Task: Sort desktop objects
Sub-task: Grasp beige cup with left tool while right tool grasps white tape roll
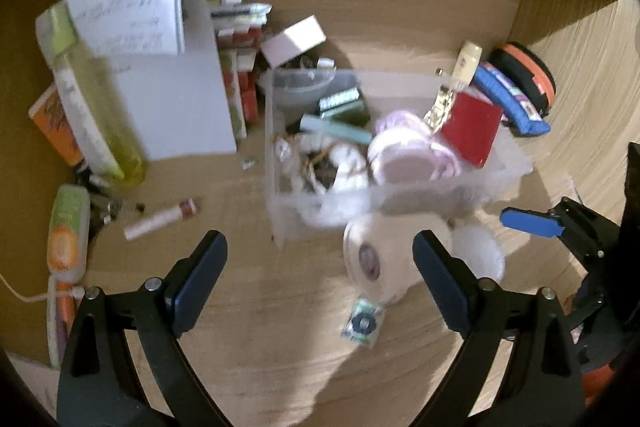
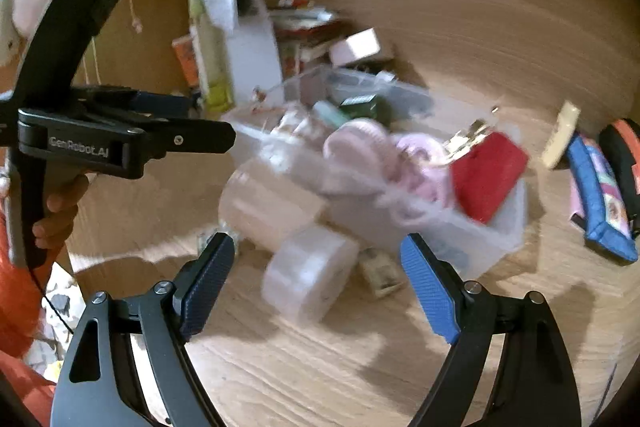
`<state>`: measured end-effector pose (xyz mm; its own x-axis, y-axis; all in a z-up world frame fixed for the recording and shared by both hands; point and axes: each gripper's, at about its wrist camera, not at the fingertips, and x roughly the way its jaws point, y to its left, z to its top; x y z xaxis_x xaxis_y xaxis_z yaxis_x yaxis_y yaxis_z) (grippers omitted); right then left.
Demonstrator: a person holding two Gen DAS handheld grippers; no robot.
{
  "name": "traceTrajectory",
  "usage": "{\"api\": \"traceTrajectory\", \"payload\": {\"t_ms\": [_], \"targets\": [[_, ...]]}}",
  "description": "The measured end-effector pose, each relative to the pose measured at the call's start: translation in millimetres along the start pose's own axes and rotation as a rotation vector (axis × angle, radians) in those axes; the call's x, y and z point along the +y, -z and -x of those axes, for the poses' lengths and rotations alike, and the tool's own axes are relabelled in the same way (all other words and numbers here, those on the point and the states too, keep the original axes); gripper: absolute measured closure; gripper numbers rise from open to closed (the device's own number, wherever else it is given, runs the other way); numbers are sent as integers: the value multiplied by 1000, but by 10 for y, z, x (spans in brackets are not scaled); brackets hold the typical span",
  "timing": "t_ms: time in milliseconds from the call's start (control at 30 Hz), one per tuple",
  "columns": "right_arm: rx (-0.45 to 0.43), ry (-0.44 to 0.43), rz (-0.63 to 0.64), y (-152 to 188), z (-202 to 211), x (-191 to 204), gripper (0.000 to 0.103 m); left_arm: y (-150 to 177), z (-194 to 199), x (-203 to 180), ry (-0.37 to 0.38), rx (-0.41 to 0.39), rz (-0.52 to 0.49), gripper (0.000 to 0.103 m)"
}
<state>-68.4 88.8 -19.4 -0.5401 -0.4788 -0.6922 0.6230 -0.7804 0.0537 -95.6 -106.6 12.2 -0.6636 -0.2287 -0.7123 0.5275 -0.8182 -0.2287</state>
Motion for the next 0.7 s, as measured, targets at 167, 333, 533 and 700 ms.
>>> {"api": "traceTrajectory", "payload": {"t_ms": [167,333,533,700], "targets": [[39,2,-27,64,-169,46,31,181,-106,-16,33,55,13,8],[55,27,-46,108,-167,-23,59,238,-218,-199,63,86,-13,8],[40,27,-83,185,4,-186,76,218,-345,-477,90,101,-60,8],[26,31,-108,304,151,-311,76,173,-549,-635,52,136,-88,8]]}}
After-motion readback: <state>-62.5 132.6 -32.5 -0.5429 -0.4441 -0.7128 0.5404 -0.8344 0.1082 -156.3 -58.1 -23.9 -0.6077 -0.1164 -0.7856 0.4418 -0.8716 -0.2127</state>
